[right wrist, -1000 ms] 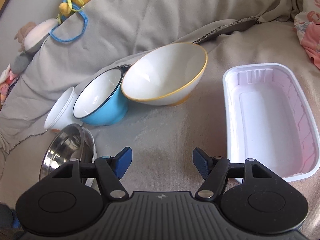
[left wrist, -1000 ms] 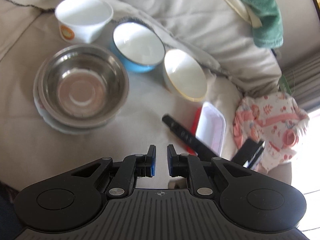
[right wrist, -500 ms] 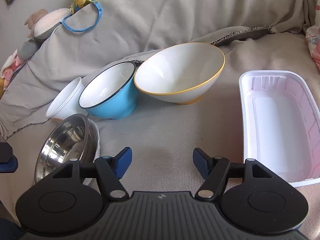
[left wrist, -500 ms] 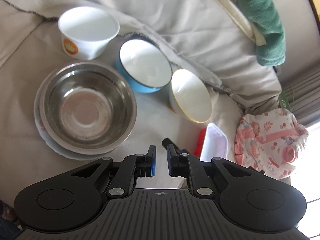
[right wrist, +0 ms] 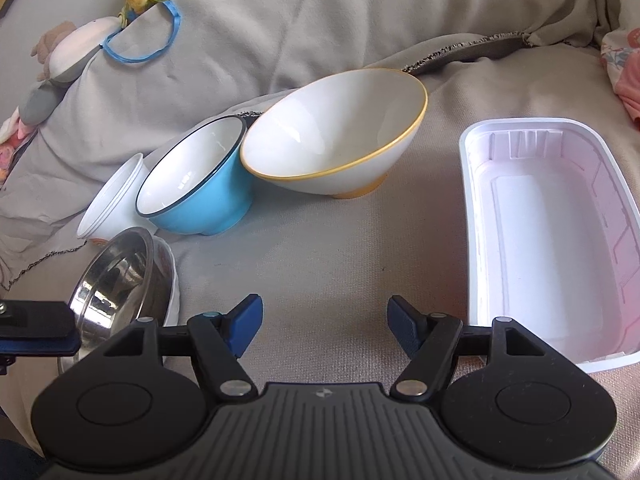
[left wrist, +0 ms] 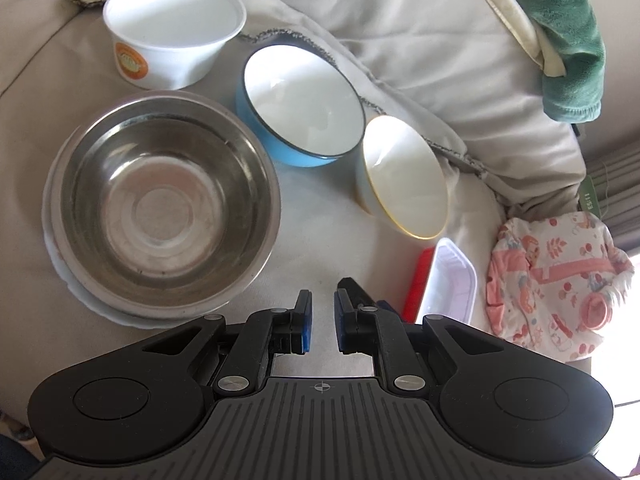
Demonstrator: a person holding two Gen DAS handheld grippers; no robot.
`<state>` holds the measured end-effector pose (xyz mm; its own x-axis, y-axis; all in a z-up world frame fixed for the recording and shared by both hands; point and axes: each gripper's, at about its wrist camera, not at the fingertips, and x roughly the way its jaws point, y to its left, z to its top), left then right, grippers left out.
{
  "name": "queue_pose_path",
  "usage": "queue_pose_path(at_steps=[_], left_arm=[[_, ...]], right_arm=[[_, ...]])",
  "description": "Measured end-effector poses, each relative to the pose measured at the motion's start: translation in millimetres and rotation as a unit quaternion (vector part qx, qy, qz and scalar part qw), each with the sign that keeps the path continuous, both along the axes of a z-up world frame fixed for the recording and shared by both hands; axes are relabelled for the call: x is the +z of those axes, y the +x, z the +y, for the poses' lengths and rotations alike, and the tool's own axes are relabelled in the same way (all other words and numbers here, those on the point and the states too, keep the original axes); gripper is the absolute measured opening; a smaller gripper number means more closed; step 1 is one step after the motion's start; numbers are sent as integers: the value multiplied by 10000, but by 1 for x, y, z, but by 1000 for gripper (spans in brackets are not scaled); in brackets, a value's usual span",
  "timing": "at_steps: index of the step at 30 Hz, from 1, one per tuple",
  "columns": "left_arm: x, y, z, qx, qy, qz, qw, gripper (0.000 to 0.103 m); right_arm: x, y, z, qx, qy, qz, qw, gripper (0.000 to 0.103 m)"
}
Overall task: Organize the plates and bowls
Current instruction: 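Open the right tool and move it to the yellow-rimmed cream bowl, then close the right tool on the rim of the cream bowl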
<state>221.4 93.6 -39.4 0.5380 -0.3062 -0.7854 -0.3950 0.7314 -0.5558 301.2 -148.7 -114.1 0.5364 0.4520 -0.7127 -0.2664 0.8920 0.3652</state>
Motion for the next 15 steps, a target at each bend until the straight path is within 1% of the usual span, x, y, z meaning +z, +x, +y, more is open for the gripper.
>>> queue_pose_path(at_steps=[3,8,12,15], left_arm=[[-1,4,-1,-79,-46,-30,10000,14],[-7,4,2,-47,-185,18,9998,14],[4,0,-5,-346,42,-377,9987,14],[10,-2,-5,-410,167,-605,9972,14]], right_arm=[[-1,0,2,21,-41,-8,10000,70],[-2,1,2,19,-83,-33,10000,70],[-2,0,5,28,-132,-69,9999,70],[-2,1,5,1,-124,-68,9999,70]])
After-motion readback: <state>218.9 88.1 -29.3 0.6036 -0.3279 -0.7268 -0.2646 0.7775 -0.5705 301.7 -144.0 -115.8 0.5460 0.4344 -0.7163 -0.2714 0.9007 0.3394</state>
